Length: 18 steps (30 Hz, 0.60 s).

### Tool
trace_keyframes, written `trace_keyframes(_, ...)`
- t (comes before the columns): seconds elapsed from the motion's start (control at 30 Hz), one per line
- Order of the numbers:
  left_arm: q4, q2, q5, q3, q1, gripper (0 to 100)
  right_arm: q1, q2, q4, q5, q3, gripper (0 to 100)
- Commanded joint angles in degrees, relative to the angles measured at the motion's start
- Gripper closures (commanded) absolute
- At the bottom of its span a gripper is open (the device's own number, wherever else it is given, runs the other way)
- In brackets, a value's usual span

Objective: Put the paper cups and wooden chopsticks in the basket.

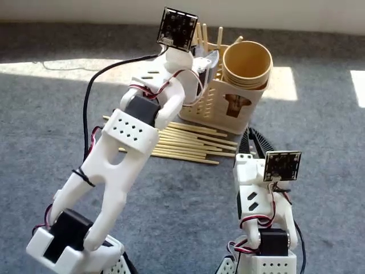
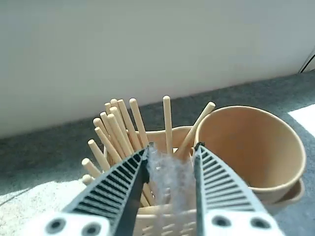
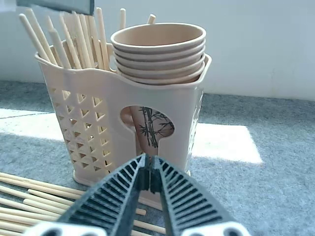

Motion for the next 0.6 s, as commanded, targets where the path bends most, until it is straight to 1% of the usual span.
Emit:
trace_keyframes(0.0, 4.5, -6.8, 0.2, -3.7, -0.7, 84, -0.5, -0.6, -1.9, 0.8, -0.1, 97.1)
trace_keyframes(0.2, 12.7, -9.9, -0.4, -3.4, -1.2, 84, -0.5, -0.6, -1.9, 0.8, -0.1, 97.1)
trace_keyframes(0.4, 25.4, -13.6, -11.0, -3.3, -2.3, 84, -0.5, -0.6, -1.9, 0.8, -0.1, 97.1)
trace_keyframes(0.57, 38.0, -14.9, -19.2, -3.5, -2.2, 84, -0.5, -0.6, -1.9, 0.8, -0.1, 97.1)
